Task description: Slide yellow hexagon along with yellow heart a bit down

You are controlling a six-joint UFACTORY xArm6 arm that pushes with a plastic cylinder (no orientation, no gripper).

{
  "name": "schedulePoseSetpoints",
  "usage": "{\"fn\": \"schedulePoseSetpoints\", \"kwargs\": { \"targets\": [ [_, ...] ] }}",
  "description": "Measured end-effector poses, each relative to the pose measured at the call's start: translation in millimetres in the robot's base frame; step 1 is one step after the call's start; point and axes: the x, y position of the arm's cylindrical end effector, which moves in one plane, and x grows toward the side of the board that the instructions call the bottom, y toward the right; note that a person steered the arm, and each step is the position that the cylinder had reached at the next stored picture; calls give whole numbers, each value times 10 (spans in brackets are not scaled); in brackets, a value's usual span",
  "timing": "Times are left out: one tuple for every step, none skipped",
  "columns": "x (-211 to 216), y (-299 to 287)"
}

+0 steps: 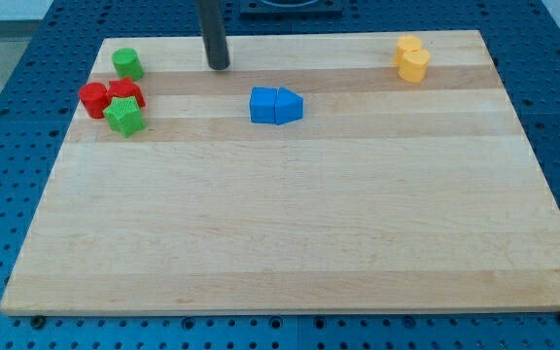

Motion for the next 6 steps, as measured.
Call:
{"fn": "schedulePoseSetpoints", "kwargs": {
  "targets": [
    [-301, 208],
    [-312, 1389],
    [-326, 1910],
    [-349, 2334],
    [-336, 2899],
    [89, 2940]
  ]
}}
